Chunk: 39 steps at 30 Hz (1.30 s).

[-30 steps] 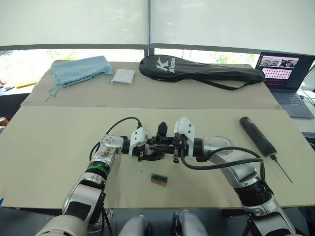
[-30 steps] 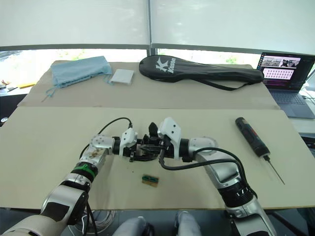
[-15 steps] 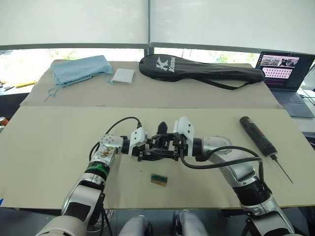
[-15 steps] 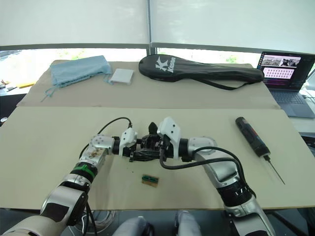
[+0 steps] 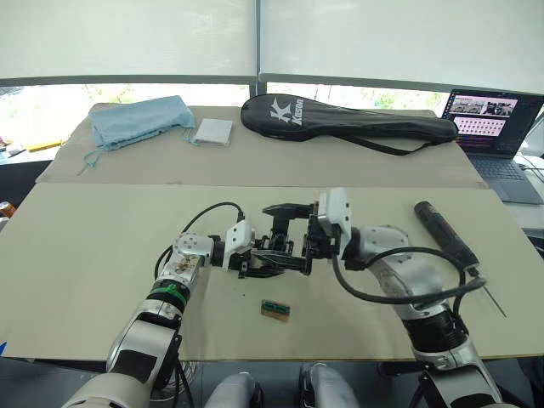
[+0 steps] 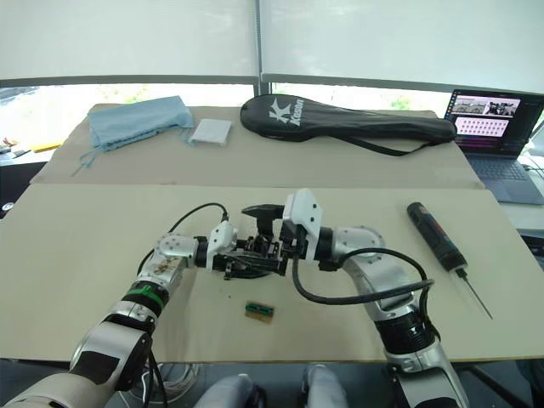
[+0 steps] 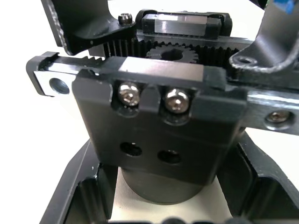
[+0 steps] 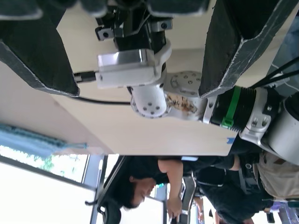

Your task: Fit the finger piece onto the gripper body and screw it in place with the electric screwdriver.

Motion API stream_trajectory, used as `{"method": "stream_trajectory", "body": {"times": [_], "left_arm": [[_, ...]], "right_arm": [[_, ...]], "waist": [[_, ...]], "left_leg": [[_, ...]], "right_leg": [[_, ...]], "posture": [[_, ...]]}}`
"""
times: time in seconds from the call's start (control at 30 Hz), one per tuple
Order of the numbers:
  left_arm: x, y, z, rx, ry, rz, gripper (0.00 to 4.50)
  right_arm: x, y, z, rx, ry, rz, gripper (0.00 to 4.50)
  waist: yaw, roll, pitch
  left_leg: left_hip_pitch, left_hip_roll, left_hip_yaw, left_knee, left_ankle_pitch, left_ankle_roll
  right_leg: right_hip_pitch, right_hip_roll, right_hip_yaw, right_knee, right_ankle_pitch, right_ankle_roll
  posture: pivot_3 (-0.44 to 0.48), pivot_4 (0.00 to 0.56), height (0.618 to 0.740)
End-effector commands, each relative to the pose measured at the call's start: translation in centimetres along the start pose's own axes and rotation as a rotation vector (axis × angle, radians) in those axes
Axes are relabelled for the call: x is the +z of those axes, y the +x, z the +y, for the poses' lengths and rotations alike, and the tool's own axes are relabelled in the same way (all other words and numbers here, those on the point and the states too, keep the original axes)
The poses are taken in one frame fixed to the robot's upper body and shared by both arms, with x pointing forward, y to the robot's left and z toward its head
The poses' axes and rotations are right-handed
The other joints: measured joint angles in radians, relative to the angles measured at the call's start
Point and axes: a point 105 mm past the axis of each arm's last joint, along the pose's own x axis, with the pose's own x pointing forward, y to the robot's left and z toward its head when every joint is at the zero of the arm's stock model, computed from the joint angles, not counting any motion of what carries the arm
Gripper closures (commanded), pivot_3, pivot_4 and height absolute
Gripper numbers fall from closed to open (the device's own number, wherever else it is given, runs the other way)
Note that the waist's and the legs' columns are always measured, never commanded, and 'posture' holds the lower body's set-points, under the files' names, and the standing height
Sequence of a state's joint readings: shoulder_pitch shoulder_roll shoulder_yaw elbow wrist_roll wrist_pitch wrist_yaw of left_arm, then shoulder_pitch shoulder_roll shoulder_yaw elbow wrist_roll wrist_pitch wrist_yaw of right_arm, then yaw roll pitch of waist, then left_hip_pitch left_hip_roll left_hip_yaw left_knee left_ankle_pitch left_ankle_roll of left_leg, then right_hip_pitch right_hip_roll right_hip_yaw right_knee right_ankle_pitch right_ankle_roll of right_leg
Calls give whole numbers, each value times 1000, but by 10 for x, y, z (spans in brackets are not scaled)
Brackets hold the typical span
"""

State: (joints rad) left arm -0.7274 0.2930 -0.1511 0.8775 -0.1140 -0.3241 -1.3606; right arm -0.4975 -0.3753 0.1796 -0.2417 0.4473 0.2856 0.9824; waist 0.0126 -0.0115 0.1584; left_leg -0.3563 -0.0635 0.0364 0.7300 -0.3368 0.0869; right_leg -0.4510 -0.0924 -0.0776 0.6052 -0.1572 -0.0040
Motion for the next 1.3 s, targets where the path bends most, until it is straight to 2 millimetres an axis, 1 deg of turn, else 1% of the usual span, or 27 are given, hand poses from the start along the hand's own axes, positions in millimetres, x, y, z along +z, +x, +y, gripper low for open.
{"method": "stream_trajectory", "body": {"times": [0.03,0.13,0.23,0.3,0.33,0.37,0.43,0.5,0.57,0.6,0.63,0.73,0.77,0.8,0.83,0.87,0.9,0.93,1.0,1.1,1.13,1.17,1.23,1.3], "left_arm": [[-13,-5,1,50,-16,54,41],[-14,-13,1,57,-30,44,41],[-16,-32,-2,70,-47,45,41],[-18,-48,1,119,-58,54,41],[-14,-64,4,163,-45,41,41],[-11,-75,5,193,-33,32,41],[-7,-94,4,218,-37,36,41],[-4,-110,-2,214,-47,37,41],[9,-130,-10,207,-60,0,41],[14,-136,-14,201,-63,-15,41],[22,-142,-17,200,-49,-30,41],[39,-148,-22,203,-36,-74,41],[51,-150,-19,239,-46,-124,41],[59,-151,-17,264,-55,-159,41],[70,-152,-17,271,-54,-181,41],[81,-153,-18,279,-59,-211,41],[91,-154,-17,286,-95,-251,41],[98,-155,-18,290,-125,-278,41],[106,-151,-23,244,-125,-262,41],[115,-144,-27,180,-92,-251,41],[118,-142,-26,169,-77,-258,41],[122,-139,-26,158,-65,-265,41],[126,-135,-25,147,-49,-275,41],[131,-127,-26,122,-26,-284,41]], "right_arm": [[31,-7,1,10,-99,-101,0],[39,-14,1,0,-114,-113,0],[48,-34,-1,-44,-121,-100,0],[51,-48,-3,-88,-121,-81,0],[51,-62,-4,-139,-115,-49,0],[51,-72,-5,-173,-110,-26,0],[52,-91,-4,-238,-106,20,0],[50,-110,0,-294,-99,72,0],[45,-140,5,-395,-97,156,0],[44,-152,7,-434,-96,187,0],[41,-168,10,-494,-85,217,0],[35,-203,19,-621,-74,285,0],[31,-225,25,-700,-79,331,0],[28,-240,31,-754,-83,368,0],[26,-264,43,-856,-83,416,0],[26,-283,58,-945,-70,454,0],[25,-294,73,-991,-54,488,0],[25,-299,83,-1015,-43,512,0],[22,-303,97,-1034,-14,525,0],[20,-307,108,-1086,42,505,0],[20,-306,107,-1093,56,494,0],[20,-305,103,-1093,65,487,0],[21,-303,96,-1082,71,490,0],[19,-302,80,-1049,123,527,0]], "waist": [[0,0,0],[-2,0,0],[-6,0,0],[-12,0,0],[-15,0,0],[-18,0,0],[-22,0,0],[-20,0,0],[-10,0,1],[-1,0,1],[4,0,1],[17,0,1],[22,0,1],[30,0,1],[31,0,1],[38,0,1],[38,0,1],[37,2,1],[25,3,1],[-2,4,1],[-4,4,1],[-5,5,1],[-5,6,0],[-5,7,0]], "left_leg": [[0,0,0,0,0,0],[0,0,0,0,0,0],[0,0,1,0,0,0],[0,1,2,-1,0,0],[0,1,2,-2,0,0],[0,2,2,-2,0,0],[0,3,3,-3,0,-1],[0,4,3,-4,0,-2],[-1,4,3,-4,0,-2],[-1,4,3,-4,0,-1],[-1,4,3,-4,-1,-1],[-2,3,3,-3,-3,-3],[-2,3,3,-3,-3,-3],[-2,3,3,-3,-3,-3],[-2,3,2,-3,-4,-3],[-1,3,3,-3,-4,-3],[-2,3,2,-4,-4,-3],[-1,3,2,-5,-4,-3],[1,3,3,-8,-3,-3],[9,3,4,-12,-5,-8],[15,3,4,-16,-5,-9],[20,3,4,-18,-5,-10],[21,4,5,-19,-5,-11],[20,4,4,-19,-5,-11]], "right_leg": [[0,0,0,0,0,0],[0,0,1,1,0,0],[-3,0,2,2,0,0],[-4,0,3,3,0,-1],[-4,0,4,3,-1,-1],[-5,0,4,3,-1,-2],[-5,1,4,3,-2,-3],[-6,1,4,3,-2,-3],[-6,1,4,3,-2,-3],[-5,1,4,3,-2,-3],[-5,1,4,2,-2,-3],[-5,0,6,0,-2,-2],[-4,0,6,0,-1,-2],[-4,0,6,-1,-1,-2],[-3,0,5,-2,-2,-1],[-3,1,6,-2,-2,-1],[-3,1,6,-2,-3,0],[-3,1,7,-1,-3,1],[-2,2,9,-1,-4,1],[5,2,11,-4,-5,4],[11,3,11,-7,-9,9],[14,3,12,-9,-9,10],[14,4,12,-9,-10,10],[14,4,12,-9,-10,9]], "posture": [[0,150,740],[0,150,740],[0,150,740],[0,150,740],[0,150,740],[0,150,740],[0,150,740],[0,150,740],[0,150,740],[0,150,740],[0,150,740],[0,150,740],[0,150,740],[0,150,740],[0,150,740],[0,150,740],[0,150,740],[0,150,740],[0,150,740],[0,150,740],[0,150,740],[0,150,740],[0,150,740],[0,150,740]]}}
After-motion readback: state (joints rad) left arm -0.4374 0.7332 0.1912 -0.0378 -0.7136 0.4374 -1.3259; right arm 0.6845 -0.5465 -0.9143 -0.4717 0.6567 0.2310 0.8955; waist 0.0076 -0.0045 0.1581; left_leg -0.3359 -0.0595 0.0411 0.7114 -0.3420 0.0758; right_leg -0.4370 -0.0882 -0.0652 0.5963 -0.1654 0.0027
